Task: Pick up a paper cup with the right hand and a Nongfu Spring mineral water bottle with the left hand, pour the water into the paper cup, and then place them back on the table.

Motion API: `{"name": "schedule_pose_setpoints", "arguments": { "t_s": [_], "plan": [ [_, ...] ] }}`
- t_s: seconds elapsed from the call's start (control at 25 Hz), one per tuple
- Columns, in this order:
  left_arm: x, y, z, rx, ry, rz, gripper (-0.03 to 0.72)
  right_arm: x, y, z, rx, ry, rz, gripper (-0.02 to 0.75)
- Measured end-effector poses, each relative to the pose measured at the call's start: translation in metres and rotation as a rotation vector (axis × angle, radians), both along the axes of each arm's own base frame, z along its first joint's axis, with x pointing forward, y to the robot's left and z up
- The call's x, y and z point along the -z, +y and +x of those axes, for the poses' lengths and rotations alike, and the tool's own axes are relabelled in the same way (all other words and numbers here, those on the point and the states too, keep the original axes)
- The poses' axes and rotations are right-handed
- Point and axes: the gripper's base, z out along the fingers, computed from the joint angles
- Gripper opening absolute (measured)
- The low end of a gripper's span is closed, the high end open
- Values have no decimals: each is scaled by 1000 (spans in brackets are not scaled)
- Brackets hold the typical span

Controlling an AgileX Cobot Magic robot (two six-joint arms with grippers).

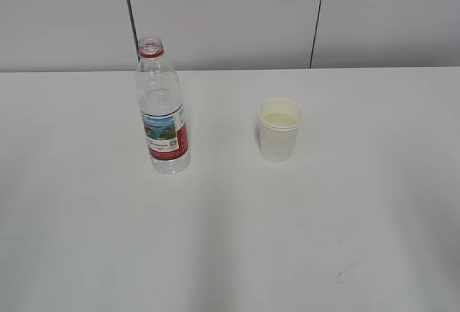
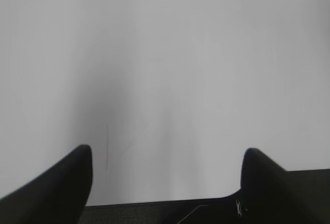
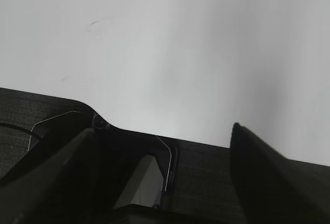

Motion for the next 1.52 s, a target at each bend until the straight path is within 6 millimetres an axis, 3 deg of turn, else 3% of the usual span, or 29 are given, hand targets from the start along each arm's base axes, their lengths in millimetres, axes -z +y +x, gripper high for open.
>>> {"name": "schedule_pose_setpoints", "arguments": {
  "t_s": [0.52, 1.2, 1.52],
  "plan": [
    [-6, 0, -16, 1, -112, 1, 529, 46, -4, -25, 1, -55, -39, 582],
    [-9, 3, -66, 16, -403, 67, 529, 40, -5, -35, 0, -159, -44, 582],
    [-9, 4, -69, 11, -416, 79, 529, 31, -6, -55, 4, -318, -42, 582]
  ]
}}
